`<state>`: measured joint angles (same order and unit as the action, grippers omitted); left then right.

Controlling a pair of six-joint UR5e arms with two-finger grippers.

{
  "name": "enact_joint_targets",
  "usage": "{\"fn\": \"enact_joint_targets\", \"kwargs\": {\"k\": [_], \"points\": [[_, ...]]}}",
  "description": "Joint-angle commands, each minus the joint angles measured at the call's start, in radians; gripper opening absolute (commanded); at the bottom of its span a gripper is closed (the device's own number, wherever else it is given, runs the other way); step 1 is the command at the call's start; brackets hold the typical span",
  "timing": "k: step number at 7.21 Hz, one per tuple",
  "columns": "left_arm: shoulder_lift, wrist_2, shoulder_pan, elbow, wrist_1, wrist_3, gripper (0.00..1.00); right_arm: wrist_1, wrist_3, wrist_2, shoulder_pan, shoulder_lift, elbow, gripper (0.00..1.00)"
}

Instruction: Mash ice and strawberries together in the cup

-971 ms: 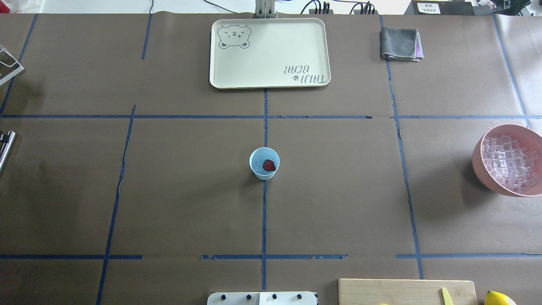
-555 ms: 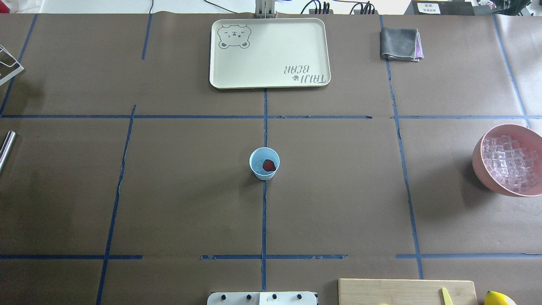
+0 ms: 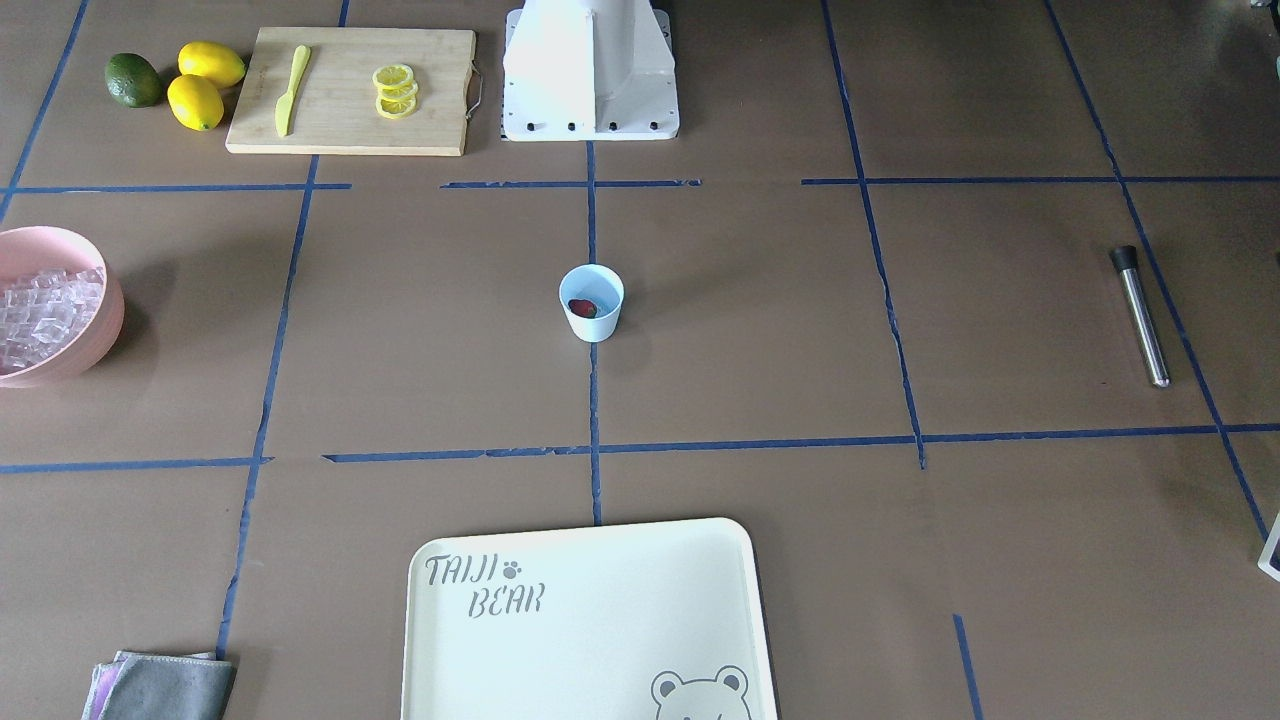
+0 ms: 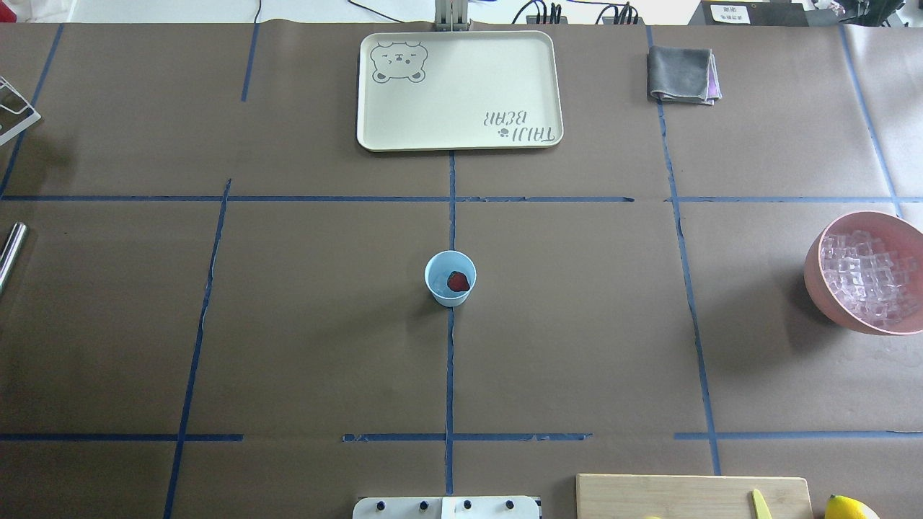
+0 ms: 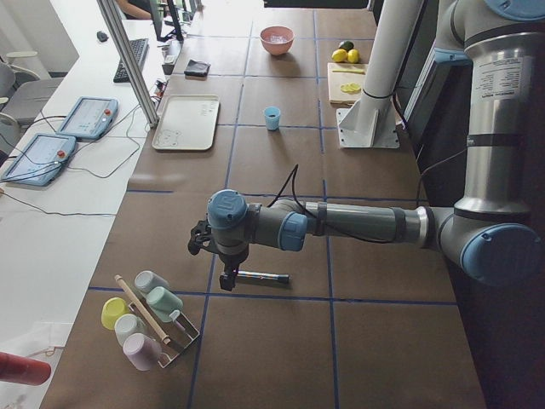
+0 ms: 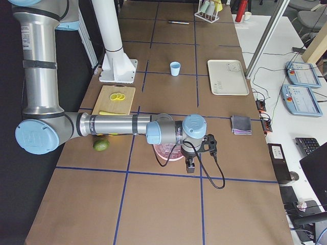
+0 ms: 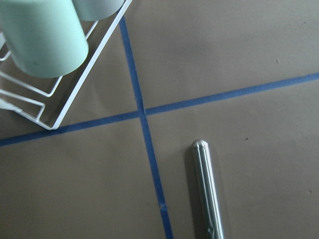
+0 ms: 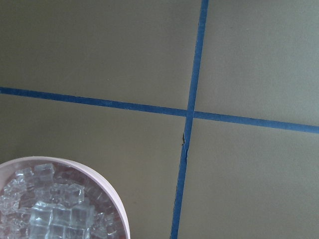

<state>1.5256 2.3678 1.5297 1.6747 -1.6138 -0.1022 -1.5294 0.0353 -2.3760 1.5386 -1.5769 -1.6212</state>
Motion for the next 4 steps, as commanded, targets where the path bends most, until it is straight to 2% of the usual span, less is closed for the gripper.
{"fn": "enact_joint_targets", "kwargs": {"k": [1, 4], "points": [[-0.028, 0.001, 0.096, 0.008, 0.086, -0.059, 1.0, 0.0, 0.0, 0.0, 0.0, 0.0, 0.0, 1.0], [-0.048, 0.004, 0.096, 0.005, 0.084, -0.054, 1.0, 0.0, 0.002, 0.0, 0.0, -0.002, 0.001, 1.0]]}}
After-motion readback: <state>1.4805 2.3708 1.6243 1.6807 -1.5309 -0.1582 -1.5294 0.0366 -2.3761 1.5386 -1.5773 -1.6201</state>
